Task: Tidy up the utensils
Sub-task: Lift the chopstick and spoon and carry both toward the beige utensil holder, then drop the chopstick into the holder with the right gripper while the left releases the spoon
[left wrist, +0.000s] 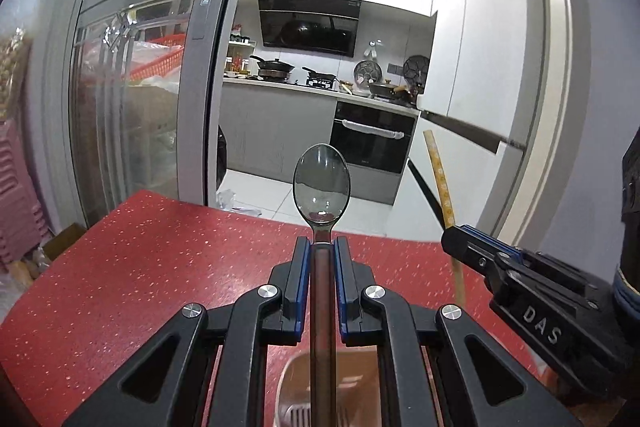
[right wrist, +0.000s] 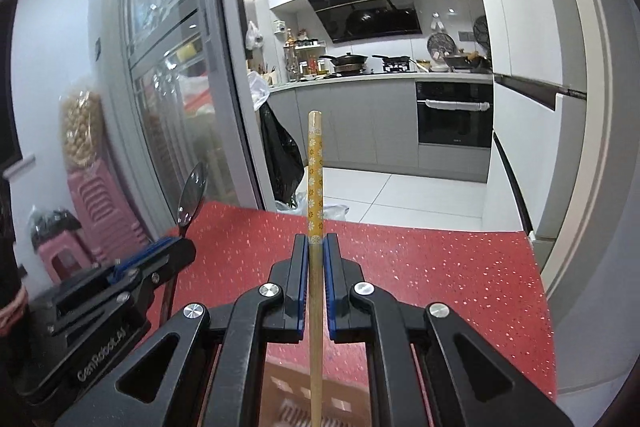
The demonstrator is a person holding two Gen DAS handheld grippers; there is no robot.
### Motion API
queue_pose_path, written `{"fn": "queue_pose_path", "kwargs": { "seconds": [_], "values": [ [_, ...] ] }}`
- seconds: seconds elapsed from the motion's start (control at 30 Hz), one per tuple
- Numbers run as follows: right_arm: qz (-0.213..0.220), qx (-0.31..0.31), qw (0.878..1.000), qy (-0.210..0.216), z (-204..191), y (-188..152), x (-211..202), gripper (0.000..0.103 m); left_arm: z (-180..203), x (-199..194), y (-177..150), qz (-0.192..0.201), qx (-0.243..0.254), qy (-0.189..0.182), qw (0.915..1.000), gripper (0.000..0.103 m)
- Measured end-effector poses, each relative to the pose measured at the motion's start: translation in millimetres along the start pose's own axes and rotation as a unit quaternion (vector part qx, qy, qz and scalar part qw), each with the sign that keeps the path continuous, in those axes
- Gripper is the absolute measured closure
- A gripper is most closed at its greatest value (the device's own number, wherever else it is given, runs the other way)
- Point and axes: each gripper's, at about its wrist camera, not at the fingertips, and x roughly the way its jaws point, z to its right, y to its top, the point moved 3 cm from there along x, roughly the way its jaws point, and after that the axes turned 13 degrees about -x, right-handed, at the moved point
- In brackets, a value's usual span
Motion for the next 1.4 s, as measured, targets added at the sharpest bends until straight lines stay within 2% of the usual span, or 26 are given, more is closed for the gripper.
{"fn": "queue_pose_path", "kwargs": {
  "seconds": [0.17,0.37,0.57,0.73,0.77,0.83,0.87,0.9,1.03,1.2,1.4],
  "values": [
    [-0.009,-0.017,1.000,0.000,-7.7,-20.8,-13.4,0.095,3.4,-8.7,-12.1,-0.006,0.033,0.013,0.9994,0.066],
    [-0.031,-0.018,0.999,0.002,-11.2,-35.2,-15.6,0.095,1.2,-10.6,-27.4,-0.035,0.054,0.024,0.9976,0.066],
    [-0.048,-0.018,0.999,0.016,-14.7,-34.9,-16.1,0.095,-3.3,-12.9,-34.4,-0.062,0.055,0.033,0.9960,0.066],
    [-0.068,-0.008,0.997,0.025,-11.8,-34.4,-13.6,0.094,-4.3,-20.8,-32.6,-0.060,0.056,0.036,0.9959,0.065],
    [-0.072,-0.009,0.997,0.026,-12.2,-34.9,-12.9,0.091,-4.8,-21.9,-31.8,-0.060,0.055,0.036,0.9960,0.065],
    [-0.076,-0.010,0.997,0.028,-12.5,-35.3,-13.2,0.074,-5.3,-25.5,-29.4,-0.059,0.051,0.036,0.9963,0.065],
    [-0.075,-0.008,0.997,0.026,-11.8,-34.6,-15.2,0.061,-5.4,-27.2,-28.1,-0.059,0.050,0.037,0.9963,0.065],
    [-0.071,-0.005,0.997,0.025,-11.2,-33.8,-18.2,0.057,-5.2,-30.2,-26.3,-0.058,0.048,0.036,0.9965,0.065],
    [-0.064,0.007,0.998,0.028,-9.2,-28.9,-29.6,0.055,-6.3,-41.1,-25.5,-0.054,0.048,0.036,0.9967,0.065],
    [-0.066,0.021,0.997,0.033,-9.9,-27.4,-48.7,0.044,-11.3,-57.8,-24.2,-0.059,0.038,0.039,0.9967,0.065],
    [-0.079,0.033,0.995,0.042,-18.1,-39.3,-82.3,0.033,-29.6,-86.9,-33.1,-0.072,0.038,0.063,0.9947,0.065]
  ]
}}
